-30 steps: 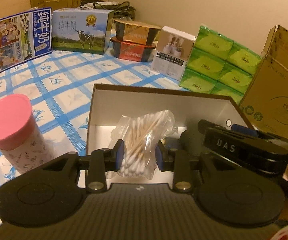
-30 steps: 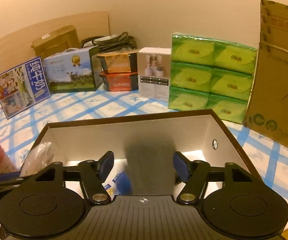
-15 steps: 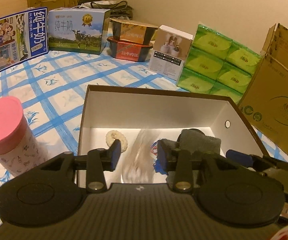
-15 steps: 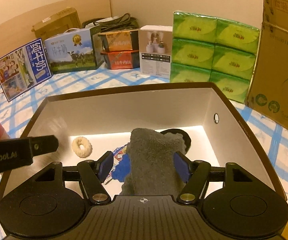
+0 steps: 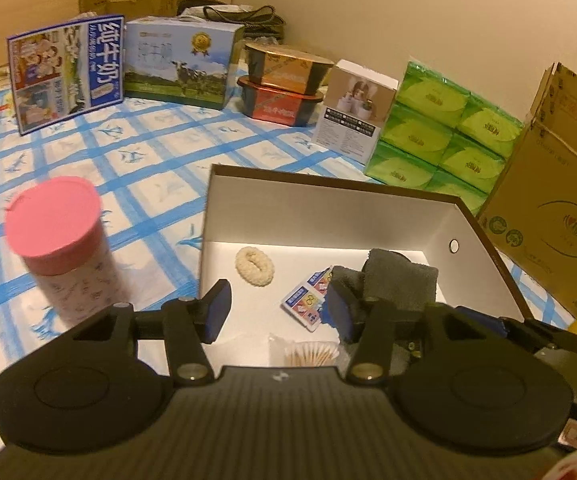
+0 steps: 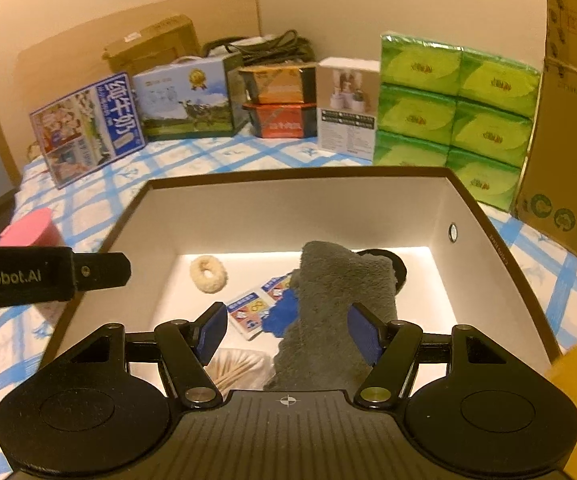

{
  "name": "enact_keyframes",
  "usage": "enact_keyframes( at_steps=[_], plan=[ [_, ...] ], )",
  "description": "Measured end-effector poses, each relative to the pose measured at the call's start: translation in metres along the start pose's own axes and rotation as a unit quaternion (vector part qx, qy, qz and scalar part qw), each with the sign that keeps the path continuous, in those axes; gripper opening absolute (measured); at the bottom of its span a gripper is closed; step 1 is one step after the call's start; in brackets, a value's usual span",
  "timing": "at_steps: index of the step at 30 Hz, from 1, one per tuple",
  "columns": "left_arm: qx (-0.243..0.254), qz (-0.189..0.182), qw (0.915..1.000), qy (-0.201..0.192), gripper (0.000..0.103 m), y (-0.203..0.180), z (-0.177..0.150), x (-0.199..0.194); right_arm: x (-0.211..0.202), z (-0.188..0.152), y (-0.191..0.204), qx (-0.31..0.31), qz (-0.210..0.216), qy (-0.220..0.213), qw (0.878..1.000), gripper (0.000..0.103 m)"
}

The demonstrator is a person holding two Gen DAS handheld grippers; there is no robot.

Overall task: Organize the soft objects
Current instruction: 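Open the left tool to drop the cotton swab bag into the box, then move both tools back toward the remaining soft items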

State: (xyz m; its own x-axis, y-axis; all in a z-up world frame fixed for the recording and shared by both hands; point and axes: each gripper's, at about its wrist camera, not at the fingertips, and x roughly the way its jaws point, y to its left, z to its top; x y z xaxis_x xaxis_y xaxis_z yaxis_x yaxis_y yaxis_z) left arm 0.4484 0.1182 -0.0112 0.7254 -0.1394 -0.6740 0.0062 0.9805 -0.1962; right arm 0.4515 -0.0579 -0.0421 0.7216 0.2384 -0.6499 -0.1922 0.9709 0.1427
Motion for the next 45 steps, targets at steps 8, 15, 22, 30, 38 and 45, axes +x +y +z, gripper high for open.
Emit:
enact_keyframes(
  at_steps=[8,15,22,30,38,45],
  plan=[
    [0.001,0.016,0.9998,-0.008,0.05,-0.001,-0.01,-0.052,-0.048,-0.005,0.01,-0.015,0.034,-0.019,0.999,0.067],
    [-0.01,0.017,0.9997,-0.013,0.051,-0.007,-0.035,-0.104,-0.102,-0.022,0.008,-0.019,0.061,-0.027,0.998,0.067],
    [-0.012,0.016,0.9997,-0.016,0.051,-0.022,-0.068,-0.156,-0.154,-0.048,-0.008,-0.001,0.08,-0.024,0.996,0.067],
    [-0.007,0.02,0.9996,-0.021,0.051,-0.046,-0.109,-0.202,-0.204,-0.078,-0.028,0.01,0.087,-0.022,0.996,0.067],
    [-0.022,0.013,0.9995,-0.018,0.051,-0.06,-0.147,-0.232,-0.233,-0.106,-0.036,0.01,0.086,-0.018,0.996,0.067],
    [-0.021,0.017,0.9995,-0.015,0.051,-0.067,-0.172,-0.248,-0.246,-0.13,-0.04,0.006,0.085,-0.007,0.996,0.067]
  ],
)
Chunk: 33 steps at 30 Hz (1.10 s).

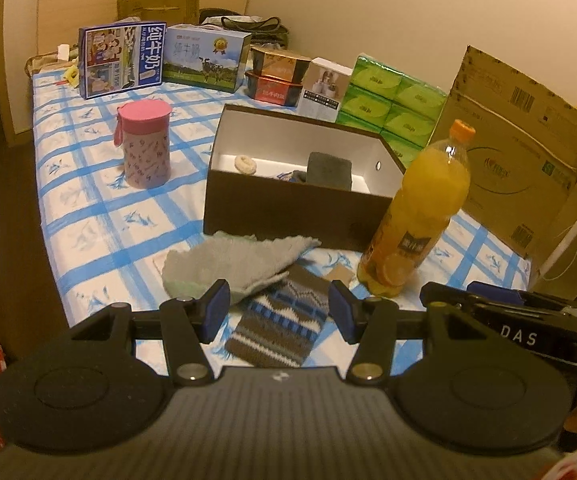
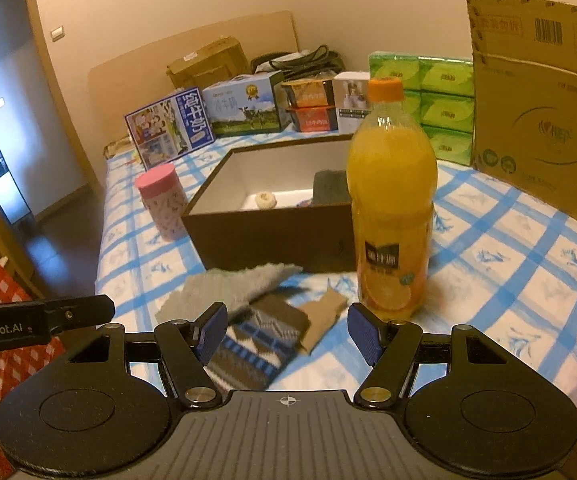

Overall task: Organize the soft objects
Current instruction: 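Move both tools back toward the remaining soft items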

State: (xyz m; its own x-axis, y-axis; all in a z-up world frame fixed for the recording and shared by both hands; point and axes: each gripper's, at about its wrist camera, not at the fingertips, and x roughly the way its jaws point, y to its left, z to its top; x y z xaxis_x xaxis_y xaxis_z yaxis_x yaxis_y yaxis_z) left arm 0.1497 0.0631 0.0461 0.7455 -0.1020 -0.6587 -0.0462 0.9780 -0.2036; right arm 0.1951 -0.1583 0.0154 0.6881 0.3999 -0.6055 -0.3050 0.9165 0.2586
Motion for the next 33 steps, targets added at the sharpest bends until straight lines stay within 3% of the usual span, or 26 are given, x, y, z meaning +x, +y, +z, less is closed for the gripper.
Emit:
enact_keyframes(
  at_steps=[15,33],
  plan=[
    [0.003,0.016,0.9997,0.02,0.051,-0.004,-0.049,-0.001,-0.003,-0.044,-0.004,0.001,-0.002,0.027,1.0,0.067],
    [0.004,0.014,0.9985,0.052,0.051,0.003,-0.091,0.031,0.022,-0.084,-0.017,0.021,-0.005,0.06,0.998,0.067]
  ],
)
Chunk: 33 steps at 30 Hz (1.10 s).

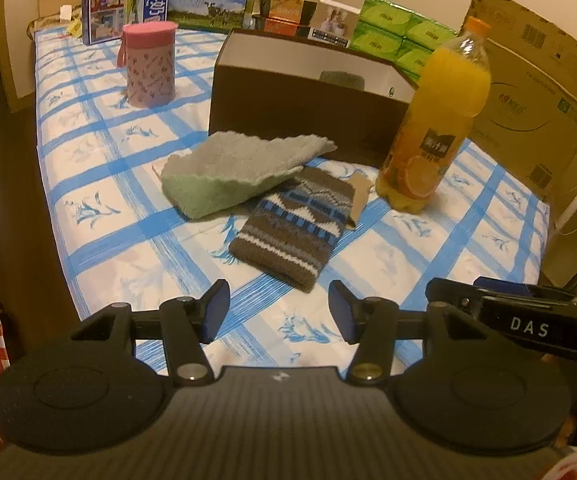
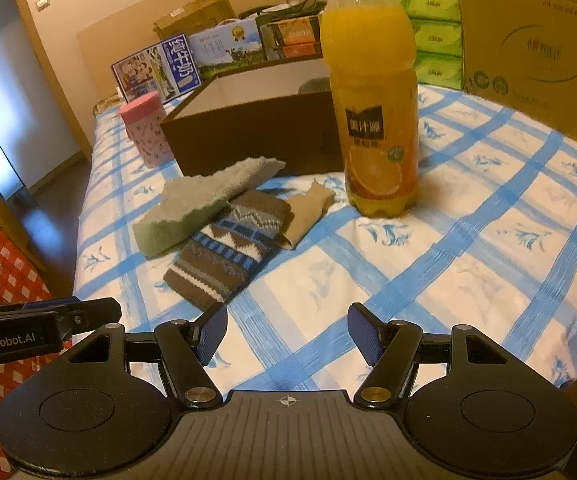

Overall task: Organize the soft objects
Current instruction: 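Move both tools back toward the remaining soft items, then grasp the light green fuzzy towel with the left tool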

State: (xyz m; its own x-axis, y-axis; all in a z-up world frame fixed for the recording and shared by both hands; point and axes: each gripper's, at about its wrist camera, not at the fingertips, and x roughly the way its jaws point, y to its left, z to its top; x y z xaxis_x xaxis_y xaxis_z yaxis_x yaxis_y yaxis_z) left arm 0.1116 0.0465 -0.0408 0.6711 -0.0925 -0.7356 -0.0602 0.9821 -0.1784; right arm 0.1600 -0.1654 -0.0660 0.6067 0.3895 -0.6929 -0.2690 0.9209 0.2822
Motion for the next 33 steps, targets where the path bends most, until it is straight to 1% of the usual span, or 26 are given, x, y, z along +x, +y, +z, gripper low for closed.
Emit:
enact_keyframes(
  at_steps=[9,15,21,26,29,33],
  plan=[
    [-0.007,0.007,0.9999,0.012,0.051,0.016,-0.007,0.026,0.032,-0.009,-0.002,-0.005,0.002,0.025,1.0,0.067],
    [-0.013,0.007,0.9998,0.014,0.051,0.027,-0.003,0.04,0.049,-0.002,-0.003,-0.013,0.001,0.028,1.0,0.067],
    [-0.011,0.018,0.9997,0.011,0.051,0.033,0.001,0.048,0.07,0.01,0.0,-0.022,0.003,0.016,1.0,0.067],
    [-0.009,0.03,0.9995,0.007,0.051,0.04,0.005,0.055,0.086,0.024,0.003,-0.024,0.018,-0.002,1.0,0.067],
    [-0.009,0.035,0.9993,0.009,0.051,0.044,0.008,0.061,0.097,0.031,0.005,-0.029,0.02,-0.011,0.999,0.067],
    [-0.008,0.038,0.9992,0.01,0.051,0.046,0.012,0.069,0.112,0.041,0.005,-0.023,0.03,-0.018,0.999,0.066]
  ],
)
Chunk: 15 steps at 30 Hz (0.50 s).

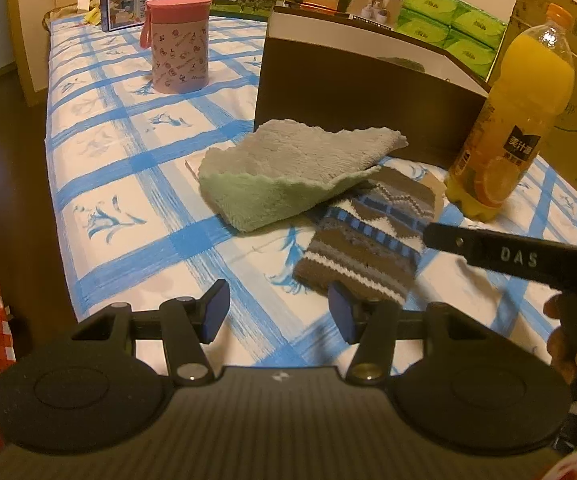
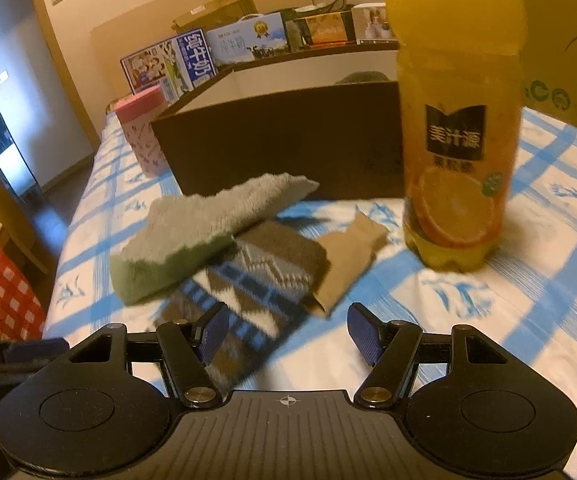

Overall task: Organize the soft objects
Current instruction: 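Grasp the light green fuzzy towel with the left tool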

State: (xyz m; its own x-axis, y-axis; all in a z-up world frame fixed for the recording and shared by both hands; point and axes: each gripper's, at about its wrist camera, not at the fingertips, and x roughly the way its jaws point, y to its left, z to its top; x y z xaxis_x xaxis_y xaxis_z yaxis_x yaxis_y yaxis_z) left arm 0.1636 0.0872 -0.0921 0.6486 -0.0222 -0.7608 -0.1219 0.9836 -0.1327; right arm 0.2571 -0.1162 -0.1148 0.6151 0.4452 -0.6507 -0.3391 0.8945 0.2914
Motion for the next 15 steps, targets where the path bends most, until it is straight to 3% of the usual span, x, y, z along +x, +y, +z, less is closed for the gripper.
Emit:
enact_keyframes(
  at_steps=[9,15],
  plan=[
    [0.026,0.011,0.9995,-0.011,0.051,-0.002,0.016,0.021,0.035,0.012,-0.003,0.034,0.019,0.008,0.999,0.065],
    [0.039,0.014,0.999,-0.018,0.053,-0.004,0.023,0.031,0.04,0.009,0.001,0.01,0.012,-0.004,1.0,0.016]
  ],
)
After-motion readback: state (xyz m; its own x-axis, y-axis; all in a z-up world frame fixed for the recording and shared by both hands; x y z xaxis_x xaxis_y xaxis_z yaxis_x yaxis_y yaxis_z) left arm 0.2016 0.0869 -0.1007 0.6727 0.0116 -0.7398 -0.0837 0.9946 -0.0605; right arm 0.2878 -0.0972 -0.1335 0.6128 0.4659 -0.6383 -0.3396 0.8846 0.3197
